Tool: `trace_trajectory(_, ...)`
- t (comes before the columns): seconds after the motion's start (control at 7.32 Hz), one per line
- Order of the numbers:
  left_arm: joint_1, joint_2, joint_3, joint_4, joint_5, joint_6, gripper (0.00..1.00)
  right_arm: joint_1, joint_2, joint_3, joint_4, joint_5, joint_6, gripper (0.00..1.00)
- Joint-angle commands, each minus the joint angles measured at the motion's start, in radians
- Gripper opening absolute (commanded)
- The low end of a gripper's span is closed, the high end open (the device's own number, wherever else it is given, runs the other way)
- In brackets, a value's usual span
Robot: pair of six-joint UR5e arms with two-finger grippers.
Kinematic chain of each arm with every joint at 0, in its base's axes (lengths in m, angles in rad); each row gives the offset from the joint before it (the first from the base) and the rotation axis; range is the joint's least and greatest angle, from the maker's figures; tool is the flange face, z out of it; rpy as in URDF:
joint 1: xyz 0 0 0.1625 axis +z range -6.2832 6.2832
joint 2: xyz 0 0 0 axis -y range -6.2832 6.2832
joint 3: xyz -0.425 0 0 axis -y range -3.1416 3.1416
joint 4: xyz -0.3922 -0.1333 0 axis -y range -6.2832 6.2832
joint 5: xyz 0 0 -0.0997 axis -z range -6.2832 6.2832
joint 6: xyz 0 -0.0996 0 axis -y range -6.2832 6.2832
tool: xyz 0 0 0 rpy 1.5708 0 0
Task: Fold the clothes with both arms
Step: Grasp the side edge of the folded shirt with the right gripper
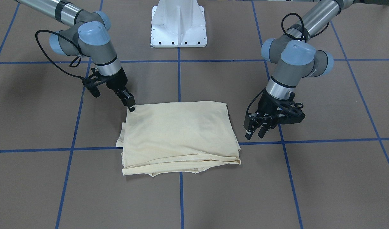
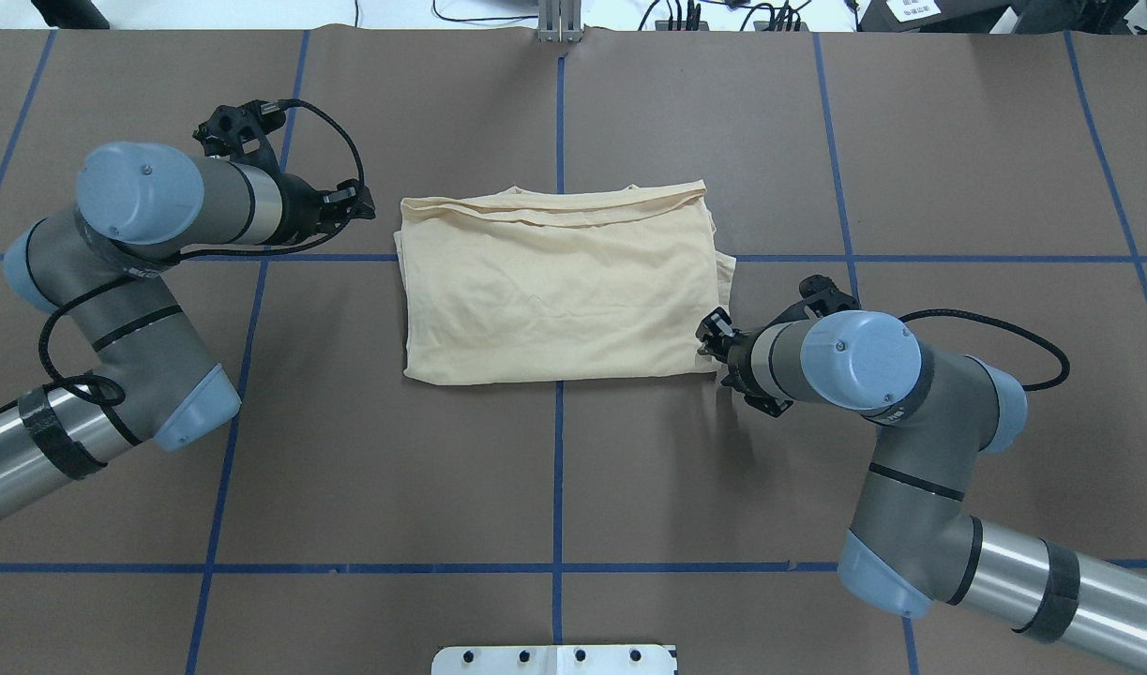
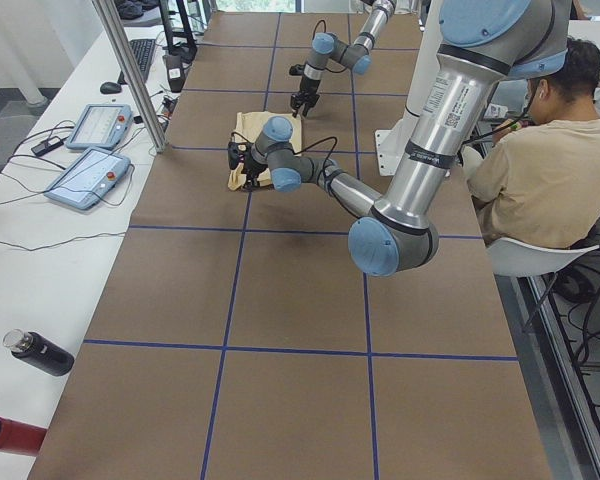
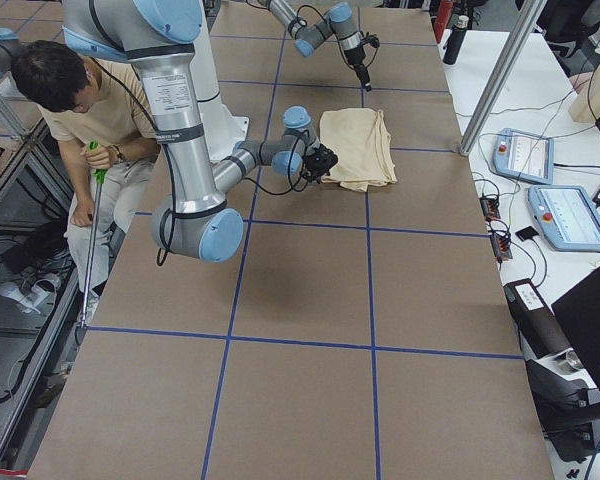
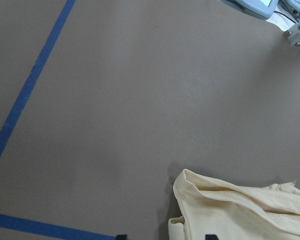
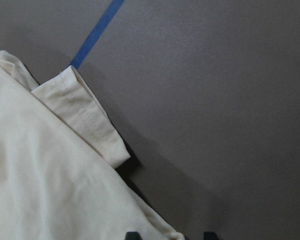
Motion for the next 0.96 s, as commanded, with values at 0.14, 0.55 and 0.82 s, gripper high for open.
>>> trace_trajectory(0.14,0.005,-0.002,-0.002,0.000,0.001,-0.001,0.61,0.003,0.001,0.007,-0.001,0.007,-0.003,0.00)
trace_trajectory(0.55,0.012,-0.003,-0.062,0.003,-0.043,-0.010,0.61,-0.006,-0.108,0.177,-0.030,0.030,-0.001,0.00)
trace_trajectory(0.82,0.012,0.000,-0.149,0.005,-0.182,-0.033,0.62,-0.143,-0.190,0.357,-0.105,0.119,0.000,0.00)
